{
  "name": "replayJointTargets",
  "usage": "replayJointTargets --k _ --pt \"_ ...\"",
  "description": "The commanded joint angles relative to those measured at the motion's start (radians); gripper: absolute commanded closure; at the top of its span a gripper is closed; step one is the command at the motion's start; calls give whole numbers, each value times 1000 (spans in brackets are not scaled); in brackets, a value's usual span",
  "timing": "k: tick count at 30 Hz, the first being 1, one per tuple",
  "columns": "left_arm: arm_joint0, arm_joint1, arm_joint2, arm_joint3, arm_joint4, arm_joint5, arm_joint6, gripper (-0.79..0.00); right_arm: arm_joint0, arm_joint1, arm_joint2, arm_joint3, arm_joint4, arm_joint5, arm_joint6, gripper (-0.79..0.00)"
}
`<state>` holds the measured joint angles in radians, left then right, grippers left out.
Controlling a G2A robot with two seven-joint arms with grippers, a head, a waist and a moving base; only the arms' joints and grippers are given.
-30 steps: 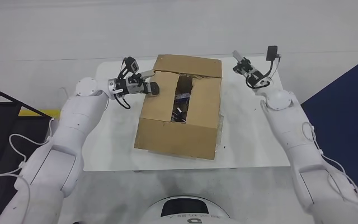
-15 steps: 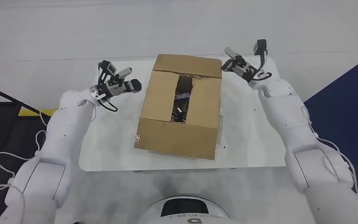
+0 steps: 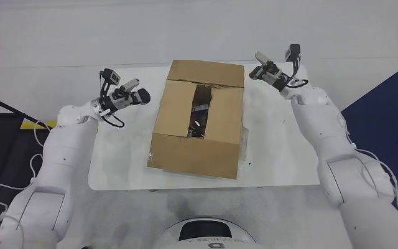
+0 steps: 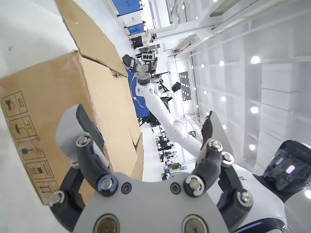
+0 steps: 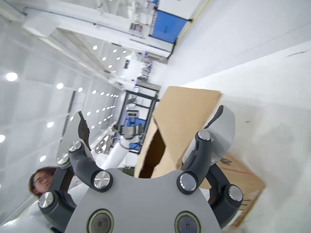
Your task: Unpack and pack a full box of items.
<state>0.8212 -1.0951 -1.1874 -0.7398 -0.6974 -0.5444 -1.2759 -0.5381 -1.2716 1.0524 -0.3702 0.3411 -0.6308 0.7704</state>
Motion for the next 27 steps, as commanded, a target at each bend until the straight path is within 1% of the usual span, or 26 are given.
replayJointTargets --k 1,2,4,8,11,15,20,22,23,27 --pt "3 4 4 -12 37 -7 7 -785 12 -11 -48 3 -159 72 -142 -785" --pt "4 6 5 -15 53 -11 12 -785 11 -20 -65 -8 -189 96 -167 -785" --pt "6 11 10 -27 90 -18 18 -785 4 -35 -80 -31 -180 108 -139 -785" --pt "14 23 21 -54 165 -16 16 -785 6 -52 -66 -35 -87 73 -48 -785" --pt "35 33 18 -91 149 1 -1 -785 9 -58 -33 -26 22 32 30 -785" --pt "83 57 -18 -153 67 32 -33 -785 10 -60 8 -7 130 -7 105 -785" --pt "159 90 -83 -239 -35 88 -88 -785 0 -59 40 -13 227 -42 254 -785" --pt "181 103 -106 -245 -25 94 -94 -785 -5 -56 46 -17 247 -61 344 -785" --pt "186 108 -111 -245 -9 91 -91 -785 -8 -55 50 -22 256 -53 366 -785" --pt "200 122 -109 -251 29 88 -89 -785 -33 -41 58 -84 263 -27 393 -785"
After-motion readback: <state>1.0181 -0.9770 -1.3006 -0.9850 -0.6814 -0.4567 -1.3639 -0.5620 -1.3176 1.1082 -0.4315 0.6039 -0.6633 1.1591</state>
